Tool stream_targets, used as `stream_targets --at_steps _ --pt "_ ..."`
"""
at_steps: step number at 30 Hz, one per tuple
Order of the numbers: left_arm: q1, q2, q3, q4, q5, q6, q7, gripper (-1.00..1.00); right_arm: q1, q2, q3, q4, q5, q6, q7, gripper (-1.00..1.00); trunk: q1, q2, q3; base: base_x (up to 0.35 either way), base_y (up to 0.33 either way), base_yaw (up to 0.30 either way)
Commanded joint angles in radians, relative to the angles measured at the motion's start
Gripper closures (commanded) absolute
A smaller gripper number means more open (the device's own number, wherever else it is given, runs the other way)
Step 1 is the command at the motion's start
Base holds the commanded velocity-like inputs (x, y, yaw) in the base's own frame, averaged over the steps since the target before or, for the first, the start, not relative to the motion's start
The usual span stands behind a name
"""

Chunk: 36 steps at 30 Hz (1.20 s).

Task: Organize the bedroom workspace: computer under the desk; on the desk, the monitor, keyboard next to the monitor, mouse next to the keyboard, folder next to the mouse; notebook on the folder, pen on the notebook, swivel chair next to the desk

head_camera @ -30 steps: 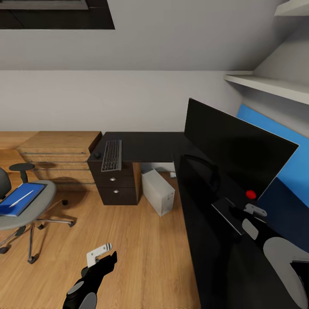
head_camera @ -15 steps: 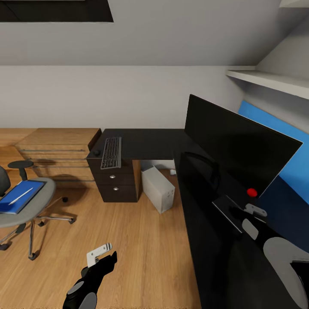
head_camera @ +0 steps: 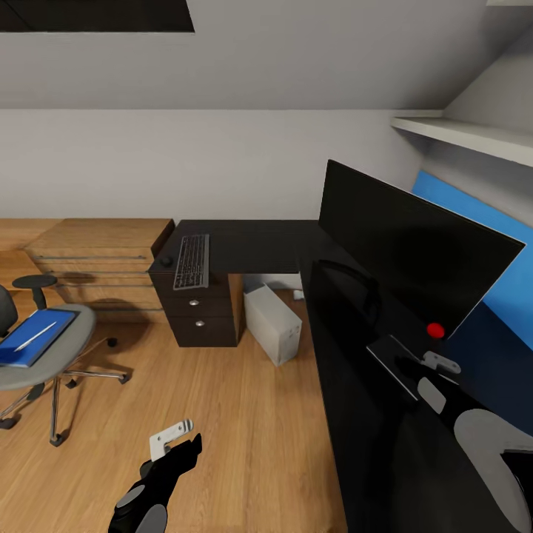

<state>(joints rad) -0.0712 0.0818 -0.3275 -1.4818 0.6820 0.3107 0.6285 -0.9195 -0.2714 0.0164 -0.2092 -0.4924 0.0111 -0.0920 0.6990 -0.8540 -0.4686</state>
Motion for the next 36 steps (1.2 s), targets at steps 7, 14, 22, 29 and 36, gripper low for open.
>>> stream_targets --at_steps 7,14,22,29,36 --pt "-0.001 0.001 -0.002 -0.002 0.005 0.002 0.008 -1.00 -0.001 0.000 0.002 -0.001 -0.005 0.001 -0.003 -1.00 0.000 -0.001 -0.002 0.000 0.000 0.000" --pt "-0.001 0.001 -0.002 -0.002 0.004 0.002 0.008 -1.00 -0.001 0.000 0.001 -0.001 -0.005 0.002 -0.004 -1.00 0.000 -0.001 -0.009 0.000 0.000 0.000" --pt "-0.001 0.001 -0.002 -0.002 0.004 0.002 0.008 -1.00 -0.001 0.000 0.002 -0.001 -0.005 0.003 -0.004 -1.00 0.000 -0.001 -0.020 0.000 0.000 0.000" --pt "-0.001 0.001 -0.002 -0.002 0.004 0.002 0.008 -1.00 0.000 0.000 0.002 -0.001 -0.005 0.003 -0.004 -1.00 0.000 -0.001 -0.031 0.000 0.000 0.000" --pt "-0.001 0.001 -0.002 -0.002 0.004 0.002 0.008 -1.00 0.000 0.000 0.002 -0.001 -0.005 0.003 -0.005 -1.00 0.000 -0.001 -0.042 0.000 0.000 0.000"
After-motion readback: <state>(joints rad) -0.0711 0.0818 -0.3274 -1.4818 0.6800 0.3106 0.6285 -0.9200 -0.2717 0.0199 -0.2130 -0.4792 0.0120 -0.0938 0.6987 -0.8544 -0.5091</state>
